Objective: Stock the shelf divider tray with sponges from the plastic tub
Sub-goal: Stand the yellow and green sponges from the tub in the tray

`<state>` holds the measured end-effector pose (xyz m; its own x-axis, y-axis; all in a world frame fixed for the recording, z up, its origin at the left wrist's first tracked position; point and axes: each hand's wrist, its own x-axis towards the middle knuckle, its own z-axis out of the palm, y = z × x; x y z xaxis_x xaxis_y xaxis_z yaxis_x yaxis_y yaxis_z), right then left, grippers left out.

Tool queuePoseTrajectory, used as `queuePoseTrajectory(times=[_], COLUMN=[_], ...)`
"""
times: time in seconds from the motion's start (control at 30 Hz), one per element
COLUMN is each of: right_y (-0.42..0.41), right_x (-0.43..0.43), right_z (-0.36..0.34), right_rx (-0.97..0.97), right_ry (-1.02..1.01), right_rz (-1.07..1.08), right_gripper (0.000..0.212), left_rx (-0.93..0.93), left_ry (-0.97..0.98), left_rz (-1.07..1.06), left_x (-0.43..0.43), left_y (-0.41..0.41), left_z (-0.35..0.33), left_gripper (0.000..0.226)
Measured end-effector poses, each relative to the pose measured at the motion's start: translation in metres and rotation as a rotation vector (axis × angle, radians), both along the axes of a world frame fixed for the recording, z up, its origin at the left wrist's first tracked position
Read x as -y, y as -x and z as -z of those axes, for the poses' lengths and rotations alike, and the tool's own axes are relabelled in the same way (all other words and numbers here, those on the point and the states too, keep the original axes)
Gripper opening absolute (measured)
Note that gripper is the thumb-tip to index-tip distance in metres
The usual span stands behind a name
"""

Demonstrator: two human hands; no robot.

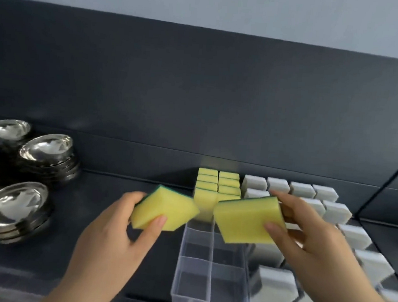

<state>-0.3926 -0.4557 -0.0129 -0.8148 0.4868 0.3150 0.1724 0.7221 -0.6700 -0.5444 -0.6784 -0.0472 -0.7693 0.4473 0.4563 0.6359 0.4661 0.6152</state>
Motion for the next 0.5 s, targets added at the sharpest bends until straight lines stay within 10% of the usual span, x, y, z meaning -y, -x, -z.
queuePoseTrajectory(times=[0.5], right_y=[0.074], right_x=[0.008], right_z=[0.005], right_rx=[0.184], right_ry=[-0.191], right_rz=[0.199], right_gripper=[0.045], left_rx=[-0.058], left_ry=[0.059], left_rz=[0.188], left_x=[0.034], left_y=[0.053], left_z=[0.007], left_gripper=[0.040])
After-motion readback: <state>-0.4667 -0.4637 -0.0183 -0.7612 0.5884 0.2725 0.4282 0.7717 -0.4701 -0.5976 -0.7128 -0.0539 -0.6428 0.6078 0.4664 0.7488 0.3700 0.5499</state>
